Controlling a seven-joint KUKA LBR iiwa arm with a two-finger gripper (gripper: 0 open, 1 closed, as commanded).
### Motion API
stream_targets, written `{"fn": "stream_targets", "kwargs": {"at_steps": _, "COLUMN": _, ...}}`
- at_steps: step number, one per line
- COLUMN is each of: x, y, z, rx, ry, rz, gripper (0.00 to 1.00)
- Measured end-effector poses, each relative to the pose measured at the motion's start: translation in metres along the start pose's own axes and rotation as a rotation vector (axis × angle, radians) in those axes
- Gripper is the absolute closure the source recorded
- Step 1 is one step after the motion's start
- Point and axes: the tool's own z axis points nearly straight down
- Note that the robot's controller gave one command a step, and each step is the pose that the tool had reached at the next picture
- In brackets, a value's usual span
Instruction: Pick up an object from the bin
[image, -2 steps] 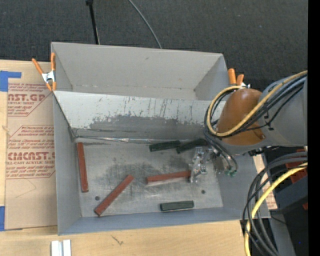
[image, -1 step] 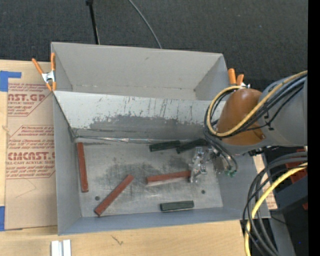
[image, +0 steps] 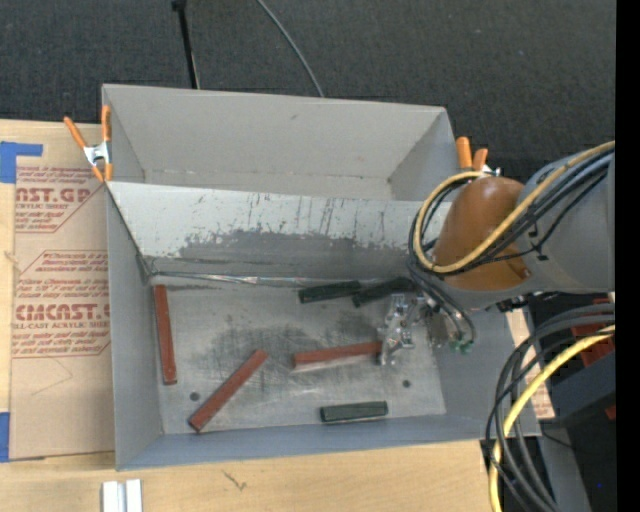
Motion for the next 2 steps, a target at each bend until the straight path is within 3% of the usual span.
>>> {"fn": "stream_targets", "kwargs": {"at_steps": 1, "x": 0.002, "y": 0.019, "z": -0.028, "rx": 0.0, "ry": 0.001, "rz": -0.216, "gripper": 1.0}}
{"fn": "stream_targets", "kwargs": {"at_steps": 2, "x": 0.029, "y": -0.01, "z": -0.158, "rx": -0.003, "ry": 0.005, "rz": -0.549, "gripper": 1.0}}
